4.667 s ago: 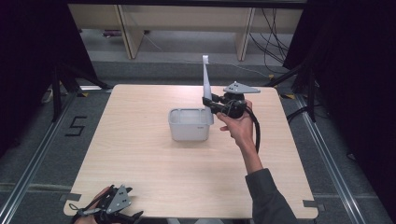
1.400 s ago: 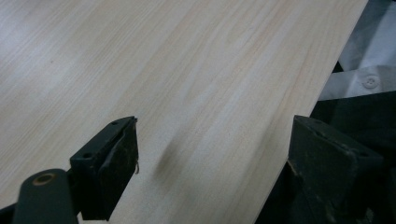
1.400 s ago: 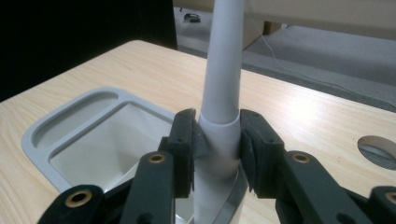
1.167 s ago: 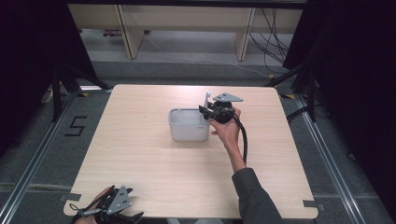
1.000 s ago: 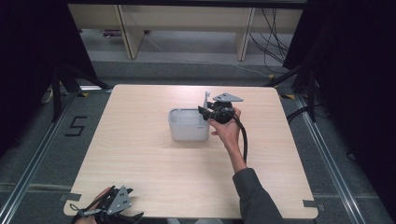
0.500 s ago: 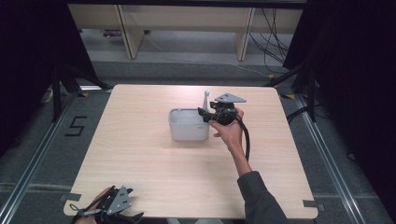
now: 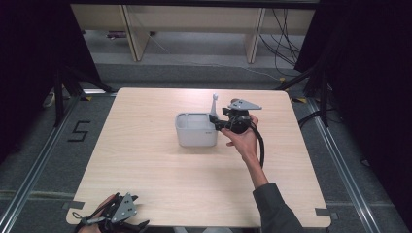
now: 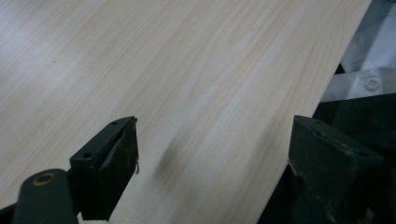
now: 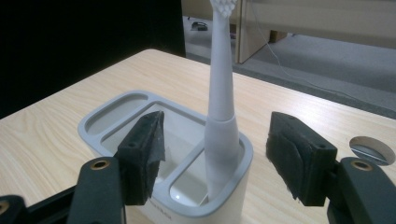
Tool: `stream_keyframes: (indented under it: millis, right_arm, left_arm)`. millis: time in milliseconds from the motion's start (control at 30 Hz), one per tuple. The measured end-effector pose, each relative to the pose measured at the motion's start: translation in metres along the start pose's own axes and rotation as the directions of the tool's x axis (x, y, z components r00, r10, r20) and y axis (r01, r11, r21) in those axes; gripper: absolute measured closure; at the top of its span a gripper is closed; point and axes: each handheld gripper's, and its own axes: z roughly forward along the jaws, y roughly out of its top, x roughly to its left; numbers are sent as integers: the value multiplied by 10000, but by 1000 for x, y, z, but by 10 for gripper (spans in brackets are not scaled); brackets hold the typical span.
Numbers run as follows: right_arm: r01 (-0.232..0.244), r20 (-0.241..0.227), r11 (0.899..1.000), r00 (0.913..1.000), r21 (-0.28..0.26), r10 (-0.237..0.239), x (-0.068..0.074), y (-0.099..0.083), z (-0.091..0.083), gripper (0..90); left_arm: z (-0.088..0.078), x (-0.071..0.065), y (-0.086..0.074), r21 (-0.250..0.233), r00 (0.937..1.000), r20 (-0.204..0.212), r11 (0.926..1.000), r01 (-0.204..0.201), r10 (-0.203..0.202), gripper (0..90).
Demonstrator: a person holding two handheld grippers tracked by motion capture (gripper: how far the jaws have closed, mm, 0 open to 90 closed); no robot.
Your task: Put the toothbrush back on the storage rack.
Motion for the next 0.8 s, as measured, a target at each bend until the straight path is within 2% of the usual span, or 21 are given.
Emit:
stream_keyframes:
  millis: [67, 100, 133, 200, 233, 267, 300, 367, 433, 467, 500, 567, 600, 633, 733, 800]
  right_arm:
    - [88, -22, 10000, 10000, 7, -88, 1, -1, -2, 380]
    - [282, -35, 9996, 9996, -15, -282, 0, -1, -3, 380]
    - [247, -123, 9997, 9996, 19, -247, 0, -1, -4, 380]
    - [50, -171, 10000, 9998, 1, -49, 1, -2, -6, 379]
    - [86, -7, 10000, 10000, -50, -86, 2, -3, -8, 379]
    - [167, -107, 9998, 9998, -72, -167, 2, -3, -9, 379]
    - [-25, -127, 9999, 9999, -108, 24, 4, -3, -10, 379]
    - [215, -111, 9997, 9997, -102, -216, 4, -3, -13, 378]
    - [174, -173, 9998, 9997, -128, -176, 6, -3, -14, 376]
    - [106, -158, 9999, 9998, -122, -108, 8, -3, -15, 375]
    - [-9, -218, 10000, 9998, -63, 7, 10, -3, -16, 373]
    - [41, -263, 10000, 9996, -63, -43, 10, -3, -16, 371]
    - [266, -242, 9996, 9993, -113, -269, 9, -3, -17, 370]
    - [233, -235, 9997, 9994, -90, -235, 10, -4, -18, 369]
    - [383, -315, 9992, 9988, -130, -387, 11, -5, -19, 365]
    - [227, -340, 9997, 9992, -18, -227, 13, -5, -20, 361]
  left_arm:
    - [0, 1, 0, 81, 10000, 49, 9999, -86, 85, 158]
    - [0, 1, -1, 216, 10000, -35, 9997, -65, 65, 158]
    - [0, 1, 0, 63, 9996, -226, 9998, -167, 168, 158]
    - [0, 0, 0, 20, 10000, -30, 10000, 60, -60, 158]
    - [0, 0, 0, 82, 10000, -10, 9999, -95, 95, 158]
    - [0, 1, 0, 149, 9999, 8, 9998, -150, 150, 158]
    - [0, 1, 0, 130, 9996, -163, 9997, -227, 229, 158]
    - [0, 1, 0, 14, 9998, -158, 10000, -80, 80, 158]
    - [-1, 1, 0, 147, 9998, 110, 9998, -160, 158, 158]
    - [-1, 1, 0, 137, 9998, 105, 9998, -146, 144, 158]
    - [0, 0, 0, 42, 9999, 66, 9999, 92, -92, 158]
    - [0, 1, 0, 117, 10000, -92, 9999, -36, 37, 158]
    - [-1, 1, 0, -62, 9998, -97, 9998, -163, 162, 158]
    - [-1, 1, 0, -37, 9998, 24, 9998, -188, 188, 158]
    - [0, 0, 0, -54, 10000, 64, 10000, -66, 66, 158]
    - [0, 0, 0, -49, 9999, 80, 10000, -71, 71, 158]
